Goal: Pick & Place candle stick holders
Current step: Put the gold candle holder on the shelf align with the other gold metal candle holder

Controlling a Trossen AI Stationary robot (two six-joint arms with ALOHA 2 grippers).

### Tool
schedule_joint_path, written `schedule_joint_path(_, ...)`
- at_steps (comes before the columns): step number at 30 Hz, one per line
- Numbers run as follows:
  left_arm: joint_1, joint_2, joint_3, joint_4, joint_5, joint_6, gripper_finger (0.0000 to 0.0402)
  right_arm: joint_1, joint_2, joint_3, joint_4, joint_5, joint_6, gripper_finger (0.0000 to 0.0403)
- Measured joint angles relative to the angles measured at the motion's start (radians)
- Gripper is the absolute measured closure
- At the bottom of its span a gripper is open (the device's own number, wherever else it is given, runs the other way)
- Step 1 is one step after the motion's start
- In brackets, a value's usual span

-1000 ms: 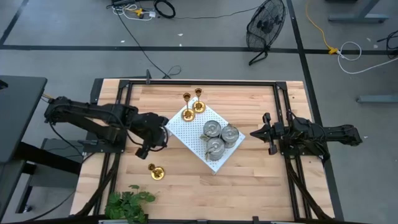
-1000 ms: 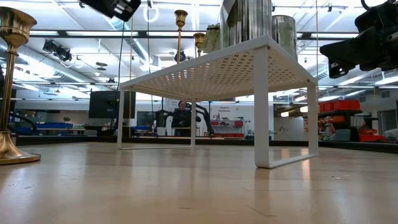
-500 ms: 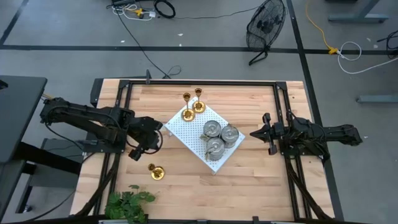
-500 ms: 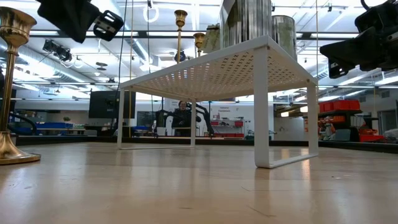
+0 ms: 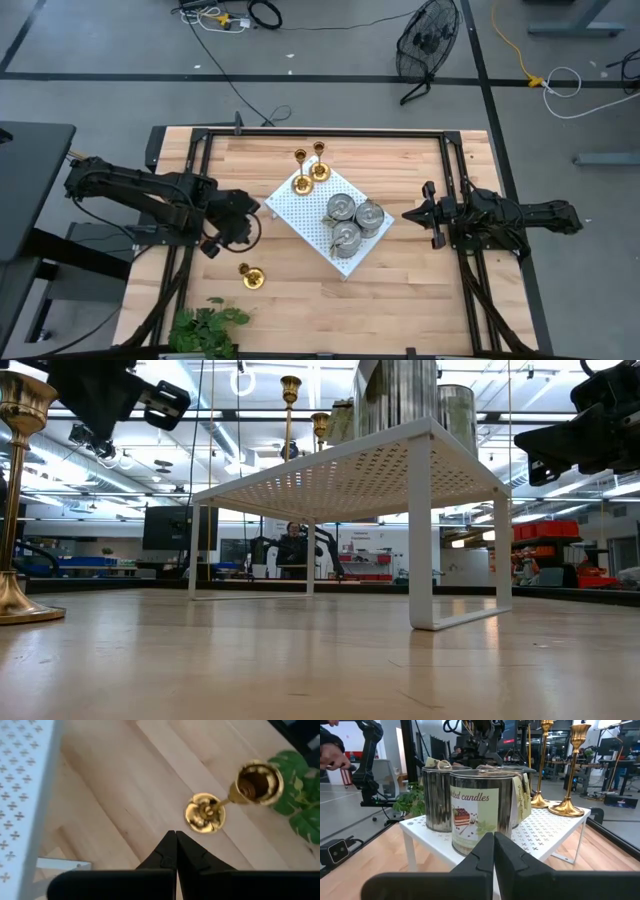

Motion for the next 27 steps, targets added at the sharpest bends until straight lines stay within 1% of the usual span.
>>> schedule_joint_path(7, 0.000, 0.000, 0.000, -0.027, 0.051, 0.032, 0.0401, 0.000, 0.000, 0.000, 0.000, 0.000, 0.000, 0.0387)
schedule_joint_path(20, 0.000, 0.003, -0.002, -0.024, 0.052, 0.036, 0.0401, 0.000, 0.000, 0.000, 0.000, 0.000, 0.000, 0.0387)
schedule_joint_path(27, 0.000, 0.003, -0.076, 0.003, 0.097, 0.044, 0.0401, 0.000, 0.000, 0.000, 0.000, 0.000, 0.000, 0.0387)
